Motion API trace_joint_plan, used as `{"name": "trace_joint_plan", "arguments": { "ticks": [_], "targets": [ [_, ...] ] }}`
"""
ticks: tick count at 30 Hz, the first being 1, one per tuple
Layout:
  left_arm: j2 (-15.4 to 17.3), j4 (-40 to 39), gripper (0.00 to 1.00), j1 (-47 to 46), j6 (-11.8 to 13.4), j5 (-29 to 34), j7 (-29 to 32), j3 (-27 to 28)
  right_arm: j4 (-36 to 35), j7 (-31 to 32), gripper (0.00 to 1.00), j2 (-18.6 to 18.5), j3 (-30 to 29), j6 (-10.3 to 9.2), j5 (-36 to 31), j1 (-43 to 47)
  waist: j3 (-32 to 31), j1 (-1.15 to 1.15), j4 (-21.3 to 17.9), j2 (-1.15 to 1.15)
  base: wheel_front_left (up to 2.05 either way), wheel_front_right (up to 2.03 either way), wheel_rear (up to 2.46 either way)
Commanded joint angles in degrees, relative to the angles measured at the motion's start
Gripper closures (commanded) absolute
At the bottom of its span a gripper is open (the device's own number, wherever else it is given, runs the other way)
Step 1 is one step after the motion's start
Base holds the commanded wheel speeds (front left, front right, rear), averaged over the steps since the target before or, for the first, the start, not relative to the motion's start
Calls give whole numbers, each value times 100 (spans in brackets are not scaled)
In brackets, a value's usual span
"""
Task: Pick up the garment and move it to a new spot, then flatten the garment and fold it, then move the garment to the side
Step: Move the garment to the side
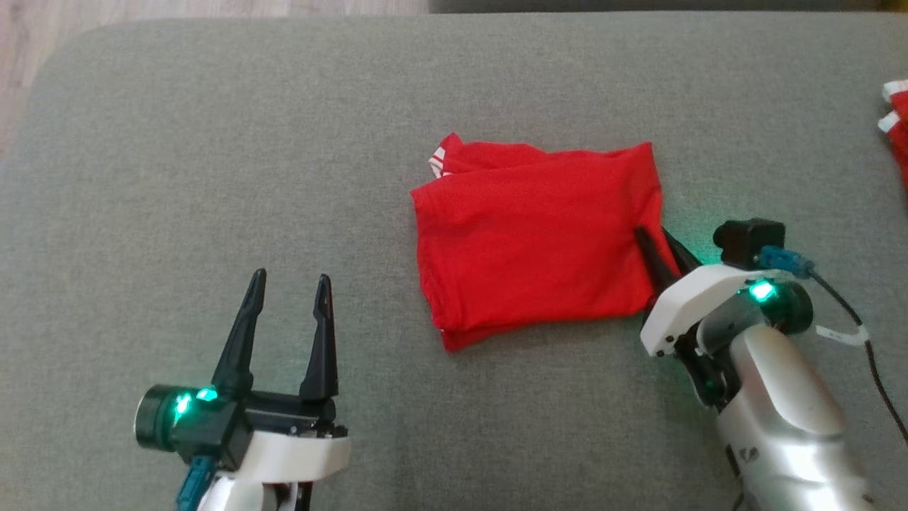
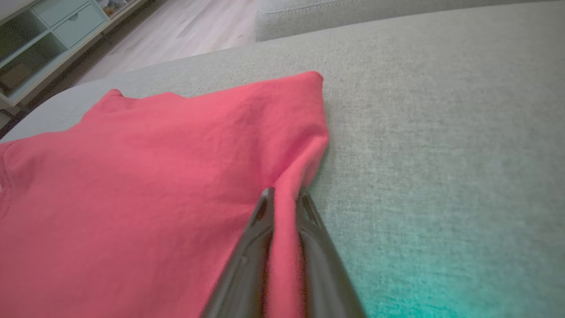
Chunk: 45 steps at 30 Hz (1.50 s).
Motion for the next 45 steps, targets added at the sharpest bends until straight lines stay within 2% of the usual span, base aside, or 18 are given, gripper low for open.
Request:
{"name": "trace_joint_plan", "arguments": {
  "ticks": [1, 7, 13, 20, 23, 26, 27, 28, 30, 31, 33, 34, 35, 36, 41, 45],
  "targets": [
    [-8, -172, 0, -159, 40, -23, -29, 161, -143, -111, 100, -64, 134, 39, 41, -203, 38, 0, -24, 0, 0, 0, 0],
    [-8, -258, 0, -239, 55, -41, -29, 201, -331, -303, 100, -552, 7, 39, -174, -645, 316, 0, -265, 0, 0, 0, 0],
    [-8, -336, 0, -480, -39, 1, -29, 251, -843, 105, 100, -1448, -281, 39, -510, -1070, 761, 0, -578, 0, 0, 0, 0],
    [-8, -357, 0, -788, -149, 48, -29, 286, -1911, 775, 100, -2572, -1169, 39, -726, -1016, 1244, 0, -793, 0, 0, 0, 0],
    [-8, -357, 0, -879, -185, 59, -29, 284, -2315, 998, 100, -2952, -1588, 39, -805, -856, 1397, 0, -831, 0, 0, 0, 0],
    [-8, -337, 0, -954, -215, 71, -29, 280, -2628, 1291, 100, -3178, -1929, 39, -891, -703, 1502, 0, -836, 0, 0, 0, 0],
    [-8, -329, 0, -979, -225, 77, -29, 277, -2709, 1387, 38, -3219, -2056, 39, -955, -658, 1522, 0, -829, 0, 0, 0, 0],
    [-8, -318, 0, -1004, -240, 83, -29, 278, -2795, 1431, 0, -3256, -2162, 39, -1047, -612, 1533, 0, -818, 0, 0, 0, 0],
    [-8, -297, 0, -1053, -251, 107, -29, 303, -2928, 1433, 0, -3303, -2336, 39, -1294, -484, 1514, 0, -775, 0, 0, 0, 0],
    [-8, -299, 0, -1068, -237, 75, -29, 325, -2989, 1390, 0, -3285, -2417, 39, -1438, -424, 1484, 0, -752, 0, 0, 0, 0],
    [-8, -251, 0, -1051, -185, -22, -29, 394, -3154, 1127, 0, -2955, -2619, 39, -1875, -269, 1326, 0, -708, 0, 0, 0, 0],
    [-8, -209, 0, -1031, -182, -55, -29, 405, -3209, 1015, 0, -2743, -2639, 39, -1970, -217, 1257, 0, -700, 0, 0, 0, 0],
    [-8, -209, 0, -1031, -182, -55, -29, 405, -3209, 1015, 0, -2743, -2639, 39, -1970, -217, 1257, 0, -700, 0, 0, 0, 0],
    [-8, -159, 0, -1010, -179, -76, -29, 412, -3258, 909, 0, -2511, -2602, 39, -2025, -149, 1183, 0, -689, 0, 0, 0, 0],
    [-8, 56, 0, -890, -125, -307, -29, 422, -3354, 246, 0, -1345, -2036, 39, -2031, 352, 707, 0, -576, 0, 0, 0, 0],
    [-8, 298, 0, -681, -163, -500, -29, 404, -2905, -644, 0, -666, -1443, 39, -1652, 794, 170, 0, -468, 0, 0, 0, 0]
  ]
}}
